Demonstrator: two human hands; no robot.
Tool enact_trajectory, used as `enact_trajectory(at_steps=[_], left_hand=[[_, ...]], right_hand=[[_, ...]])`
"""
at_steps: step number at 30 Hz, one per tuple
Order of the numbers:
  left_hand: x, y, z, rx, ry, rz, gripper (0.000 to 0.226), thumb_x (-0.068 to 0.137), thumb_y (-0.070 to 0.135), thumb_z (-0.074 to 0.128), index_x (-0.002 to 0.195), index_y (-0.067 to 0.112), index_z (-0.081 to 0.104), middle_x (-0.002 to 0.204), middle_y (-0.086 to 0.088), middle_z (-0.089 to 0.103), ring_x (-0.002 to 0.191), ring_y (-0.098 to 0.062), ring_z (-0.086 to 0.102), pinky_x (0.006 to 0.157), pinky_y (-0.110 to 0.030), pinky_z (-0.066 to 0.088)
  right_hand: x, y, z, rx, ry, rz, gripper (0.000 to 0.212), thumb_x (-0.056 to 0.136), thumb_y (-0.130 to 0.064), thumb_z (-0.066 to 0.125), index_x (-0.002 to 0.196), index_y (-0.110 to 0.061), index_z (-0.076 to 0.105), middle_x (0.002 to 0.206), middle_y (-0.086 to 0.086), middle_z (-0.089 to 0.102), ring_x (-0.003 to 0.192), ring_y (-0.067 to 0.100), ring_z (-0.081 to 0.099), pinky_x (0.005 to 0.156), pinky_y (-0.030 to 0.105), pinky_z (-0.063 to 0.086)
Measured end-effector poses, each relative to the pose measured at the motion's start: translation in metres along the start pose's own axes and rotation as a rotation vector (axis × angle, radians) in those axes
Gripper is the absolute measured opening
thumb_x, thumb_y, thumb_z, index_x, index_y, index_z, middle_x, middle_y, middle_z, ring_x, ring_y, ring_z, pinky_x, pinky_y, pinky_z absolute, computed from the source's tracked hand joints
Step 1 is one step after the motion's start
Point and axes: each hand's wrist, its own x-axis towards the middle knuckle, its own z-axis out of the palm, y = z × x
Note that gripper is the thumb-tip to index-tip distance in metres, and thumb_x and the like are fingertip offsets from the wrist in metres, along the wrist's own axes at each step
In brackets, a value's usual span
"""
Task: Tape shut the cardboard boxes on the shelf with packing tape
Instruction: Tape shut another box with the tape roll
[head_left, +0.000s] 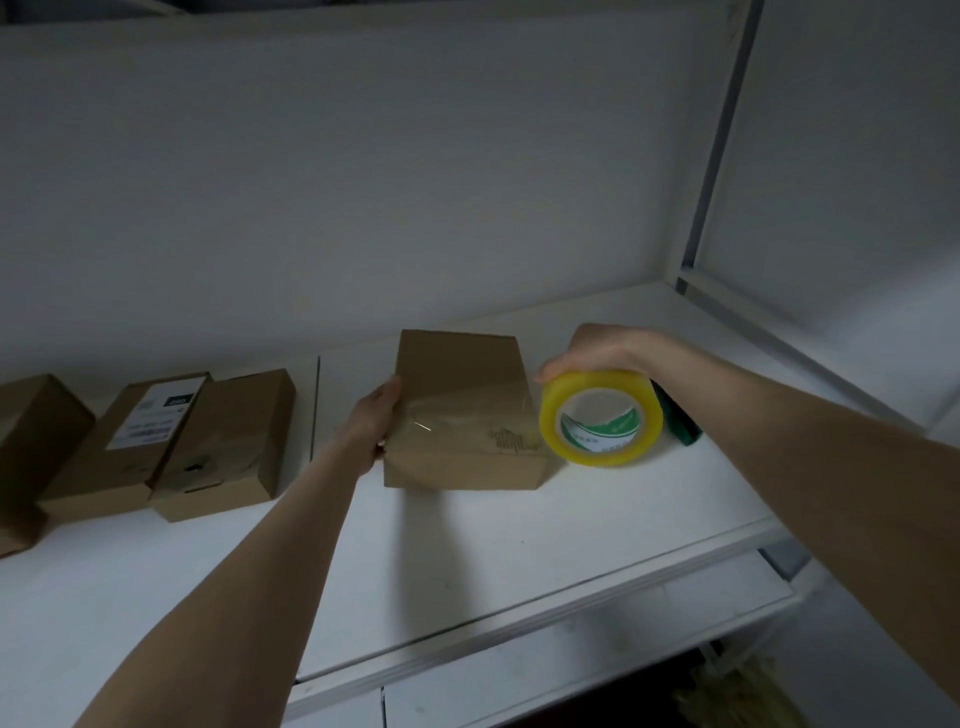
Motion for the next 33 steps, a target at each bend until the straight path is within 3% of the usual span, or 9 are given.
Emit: enact_trajectory(at_steps=[3,6,8,10,14,18,25,30,33], left_hand=[[-0.002,-0.003,0.0,0.25,0.09,0.19,0.063,0.094,0.054,0.046,0.143,0.015,0.041,0.145,-0.005,0.044,0.127,-0.023,0.046,0.108,-0.035,0.034],[-0.02,-0.011,0.008,0.665,0.141,0.43,0.09,0.076,0.069,0.061,0.145,0.018,0.037,0.149,-0.003,0.034,0.136,-0.023,0.038,0.111,-0.038,0.034],[-0.034,-0.02,0.025,0.905,0.174,0.432,0.103,0.071,0.069,0.065,0.149,0.014,0.027,0.154,-0.004,0.026,0.136,-0.026,0.037,0.107,-0.038,0.039],[-0.04,-0.031,0.039,1.011,0.301,0.439,0.099,0.076,0.066,0.062,0.148,0.011,0.023,0.153,-0.009,0.026,0.129,-0.031,0.044,0.095,-0.039,0.044],[-0.039,-0.037,0.038,0.858,0.454,0.484,0.068,0.086,0.042,0.064,0.138,0.007,0.037,0.135,-0.015,0.04,0.101,-0.037,0.059,0.071,-0.041,0.049],[-0.04,-0.041,0.03,0.786,0.487,0.553,0.039,0.088,0.018,0.063,0.122,0.004,0.049,0.119,-0.014,0.051,0.09,-0.036,0.06,0.065,-0.038,0.045],[-0.035,-0.056,0.025,0.775,0.532,0.782,0.007,0.086,0.014,0.067,0.091,0.009,0.067,0.096,-0.009,0.062,0.065,-0.032,0.06,0.055,-0.028,0.039],[-0.027,-0.054,0.023,0.835,0.508,0.831,0.018,0.09,0.029,0.064,0.086,0.013,0.071,0.086,-0.005,0.065,0.063,-0.031,0.061,0.054,-0.027,0.041],[-0.021,-0.051,0.015,0.966,0.43,0.843,0.049,0.088,0.057,0.042,0.087,0.016,0.069,0.087,-0.003,0.064,0.063,-0.032,0.062,0.051,-0.032,0.049]], right_hand=[[0.004,-0.011,0.003,0.055,0.009,-0.005,0.042,0.075,-0.06,0.071,0.081,-0.019,0.063,0.083,0.002,0.065,0.076,0.018,0.063,0.068,0.029,0.051],[0.006,-0.02,0.003,0.077,0.022,-0.007,0.041,0.075,-0.059,0.071,0.081,-0.019,0.063,0.086,0.001,0.065,0.079,0.018,0.063,0.075,0.032,0.052],[0.003,-0.024,0.0,0.132,0.031,-0.025,0.035,0.079,-0.055,0.071,0.076,-0.021,0.061,0.079,-0.001,0.062,0.072,0.015,0.059,0.069,0.028,0.048],[0.0,-0.031,-0.003,0.19,0.039,-0.049,0.033,0.079,-0.053,0.072,0.076,-0.022,0.063,0.079,-0.001,0.064,0.073,0.015,0.061,0.07,0.029,0.049],[-0.001,-0.043,-0.012,0.224,0.034,-0.075,0.034,0.074,-0.053,0.076,0.081,-0.02,0.069,0.092,0.005,0.072,0.087,0.024,0.068,0.087,0.039,0.054],[-0.006,-0.045,-0.018,0.121,0.044,-0.06,0.036,0.074,-0.056,0.075,0.077,-0.021,0.066,0.083,0.001,0.068,0.077,0.018,0.064,0.078,0.033,0.053],[-0.017,-0.037,-0.013,-0.108,-0.088,0.037,0.038,0.083,-0.051,0.07,0.084,-0.015,0.061,0.078,0.0,0.059,0.069,0.015,0.057,0.064,0.027,0.047],[-0.019,-0.031,-0.005,-0.071,-0.256,0.084,0.042,0.094,-0.043,0.06,0.115,-0.007,0.065,0.077,0.001,0.061,0.063,0.013,0.057,0.056,0.024,0.046],[-0.018,-0.028,-0.006,-0.039,-0.259,0.077,0.038,0.093,-0.044,0.06,0.107,-0.009,0.067,0.08,0.002,0.064,0.064,0.013,0.059,0.058,0.025,0.048]])
